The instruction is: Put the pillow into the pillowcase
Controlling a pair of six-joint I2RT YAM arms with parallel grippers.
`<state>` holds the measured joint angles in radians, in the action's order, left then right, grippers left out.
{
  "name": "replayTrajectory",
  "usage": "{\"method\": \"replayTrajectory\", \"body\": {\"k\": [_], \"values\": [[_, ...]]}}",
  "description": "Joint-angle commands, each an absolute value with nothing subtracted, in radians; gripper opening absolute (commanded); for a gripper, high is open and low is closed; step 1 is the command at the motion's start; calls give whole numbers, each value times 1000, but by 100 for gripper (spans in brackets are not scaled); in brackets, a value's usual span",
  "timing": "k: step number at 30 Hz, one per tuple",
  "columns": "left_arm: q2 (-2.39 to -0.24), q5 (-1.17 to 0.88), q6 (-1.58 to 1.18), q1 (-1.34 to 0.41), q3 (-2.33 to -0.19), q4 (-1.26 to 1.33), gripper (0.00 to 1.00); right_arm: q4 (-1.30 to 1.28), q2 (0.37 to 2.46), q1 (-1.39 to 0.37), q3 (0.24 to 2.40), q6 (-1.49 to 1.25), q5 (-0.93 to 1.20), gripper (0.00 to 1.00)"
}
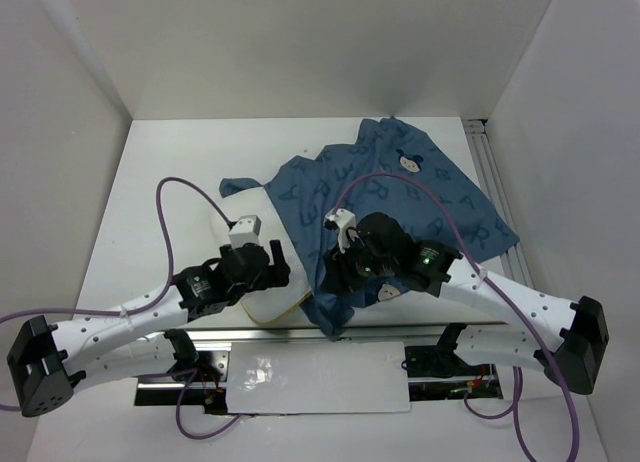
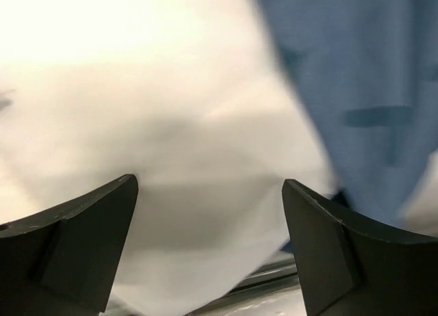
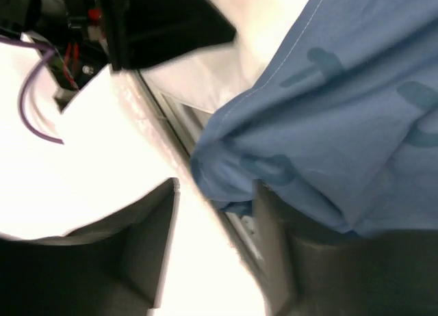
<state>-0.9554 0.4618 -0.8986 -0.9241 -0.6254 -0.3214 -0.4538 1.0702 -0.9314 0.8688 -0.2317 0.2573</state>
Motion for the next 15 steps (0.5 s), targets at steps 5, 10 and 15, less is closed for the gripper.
{"method": "replayTrajectory", "body": {"k": [5, 10, 15], "values": [[-936, 663, -1098, -836, -764, -638, 100, -511, 1163, -940, 1081, -172, 47, 85], [-1035, 496, -916, -517, -813, -519, 100, -482, 1406, -879, 1265, -249, -323, 90], [-1132, 293, -787, -319, -831, -394, 100, -520, 1763, -822, 1681, -184, -344, 83]]}}
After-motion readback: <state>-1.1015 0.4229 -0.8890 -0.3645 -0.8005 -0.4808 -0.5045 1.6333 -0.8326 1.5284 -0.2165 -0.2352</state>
